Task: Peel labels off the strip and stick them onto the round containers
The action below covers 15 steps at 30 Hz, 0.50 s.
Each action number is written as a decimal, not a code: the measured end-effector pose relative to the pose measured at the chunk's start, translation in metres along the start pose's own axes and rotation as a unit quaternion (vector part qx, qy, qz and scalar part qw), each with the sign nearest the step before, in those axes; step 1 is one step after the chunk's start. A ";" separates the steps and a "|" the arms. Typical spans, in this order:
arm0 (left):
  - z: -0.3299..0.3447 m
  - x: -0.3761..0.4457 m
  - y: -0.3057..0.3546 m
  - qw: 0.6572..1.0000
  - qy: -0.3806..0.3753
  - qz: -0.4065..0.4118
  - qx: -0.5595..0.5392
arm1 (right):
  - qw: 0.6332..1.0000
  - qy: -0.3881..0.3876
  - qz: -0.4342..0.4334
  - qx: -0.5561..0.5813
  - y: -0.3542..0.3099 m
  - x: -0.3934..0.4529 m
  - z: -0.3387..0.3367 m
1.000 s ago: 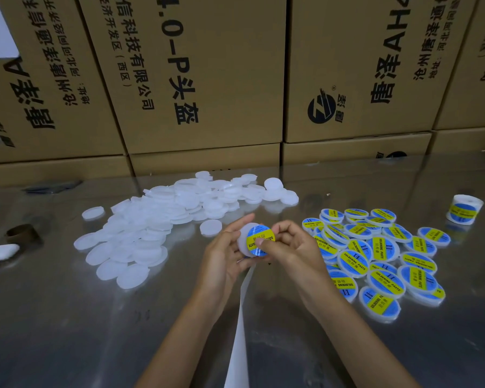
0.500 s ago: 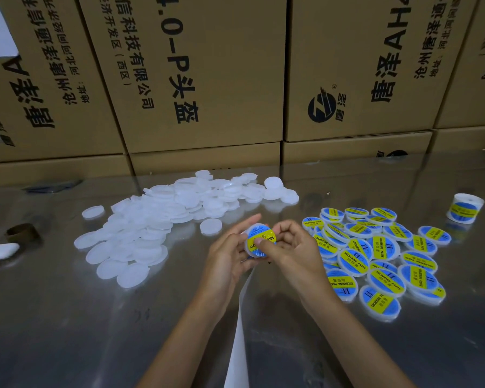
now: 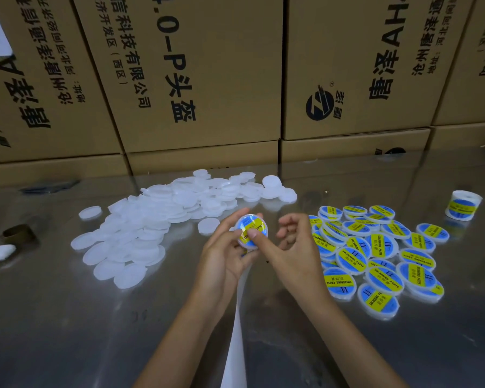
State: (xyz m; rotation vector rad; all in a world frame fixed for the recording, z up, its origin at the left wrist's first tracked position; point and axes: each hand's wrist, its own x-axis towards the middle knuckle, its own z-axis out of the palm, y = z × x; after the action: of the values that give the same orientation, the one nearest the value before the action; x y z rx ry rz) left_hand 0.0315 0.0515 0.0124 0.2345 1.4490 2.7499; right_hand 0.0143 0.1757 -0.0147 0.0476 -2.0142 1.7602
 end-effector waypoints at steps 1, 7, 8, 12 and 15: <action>0.001 0.000 0.000 1.000 -0.003 -0.004 -0.012 | 0.999 -0.005 -0.014 -0.030 0.001 -0.001 0.000; 0.010 -0.004 -0.002 0.998 -0.027 -0.016 -0.046 | 0.984 -0.026 -0.098 -0.148 -0.001 -0.006 -0.002; 0.010 -0.004 -0.002 0.999 -0.029 -0.012 -0.029 | 0.980 -0.017 -0.101 -0.173 -0.001 -0.004 -0.004; 0.007 -0.007 -0.004 0.992 -0.022 0.021 0.123 | 0.975 0.011 -0.120 -0.184 0.001 0.001 -0.013; 0.000 -0.008 -0.001 0.972 -0.040 0.056 0.225 | 0.981 -0.012 -0.120 -0.151 -0.001 0.005 -0.018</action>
State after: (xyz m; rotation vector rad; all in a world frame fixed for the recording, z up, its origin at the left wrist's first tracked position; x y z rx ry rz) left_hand 0.0390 0.0513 0.0109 0.4402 2.0774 2.4128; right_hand 0.0156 0.1936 -0.0109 0.2070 -2.1689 1.3007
